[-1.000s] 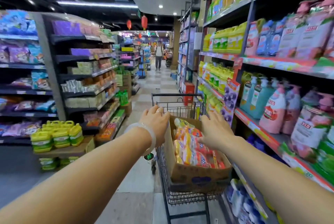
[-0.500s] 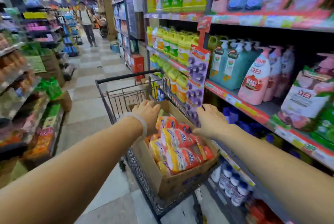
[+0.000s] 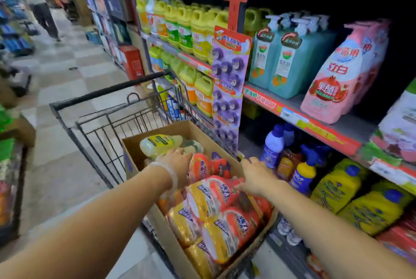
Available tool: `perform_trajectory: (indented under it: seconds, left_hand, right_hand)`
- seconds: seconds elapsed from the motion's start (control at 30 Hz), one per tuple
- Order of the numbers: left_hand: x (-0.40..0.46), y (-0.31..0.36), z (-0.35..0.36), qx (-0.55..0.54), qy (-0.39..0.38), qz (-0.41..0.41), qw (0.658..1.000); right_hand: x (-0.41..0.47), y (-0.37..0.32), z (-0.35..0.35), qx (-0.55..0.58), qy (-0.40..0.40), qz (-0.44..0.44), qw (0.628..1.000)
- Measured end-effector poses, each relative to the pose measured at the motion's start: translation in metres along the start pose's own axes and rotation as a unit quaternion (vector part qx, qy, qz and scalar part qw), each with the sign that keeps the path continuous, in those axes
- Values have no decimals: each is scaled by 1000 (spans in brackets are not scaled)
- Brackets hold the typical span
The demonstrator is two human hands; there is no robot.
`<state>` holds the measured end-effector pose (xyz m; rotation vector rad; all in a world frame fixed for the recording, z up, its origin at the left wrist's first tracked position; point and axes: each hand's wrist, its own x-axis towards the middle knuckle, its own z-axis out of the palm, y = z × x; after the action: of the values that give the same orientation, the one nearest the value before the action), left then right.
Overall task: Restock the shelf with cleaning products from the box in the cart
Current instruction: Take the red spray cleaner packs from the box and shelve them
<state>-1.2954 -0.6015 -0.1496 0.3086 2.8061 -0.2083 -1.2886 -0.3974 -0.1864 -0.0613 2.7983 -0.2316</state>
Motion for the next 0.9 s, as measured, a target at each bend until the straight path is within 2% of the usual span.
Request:
perform_trajectory:
  seconds: [0.17,0.3,0.5,0.57,0.67,0.77,0.9]
  left_hand:
    - [56,-18,3,14,-30,36,999]
    - [102,-23,5,31,-72,76,994]
    - [144,-26,8,-12,-176,162,971]
    - [147,-24,6,-7,-183,196,963]
    - [156,-24,9,-2,-186,188,964]
    - [173,-27,24,-42,-205,179,961]
    - [189,-42,36,-119,-226,116,960]
  right_hand:
    - [36,-8,23,29,-32,32,999]
    - [63,-21,40,100,-37,77,991]
    - [102,-49,69,196,-47,185,962]
    - [112,-57,77,216,-53,224,949]
    - [123,-70,90,234,-61,278,930]
    - [130,-79,95,225,-59,314,920]
    - [128,-82,88,228,-53,312,921]
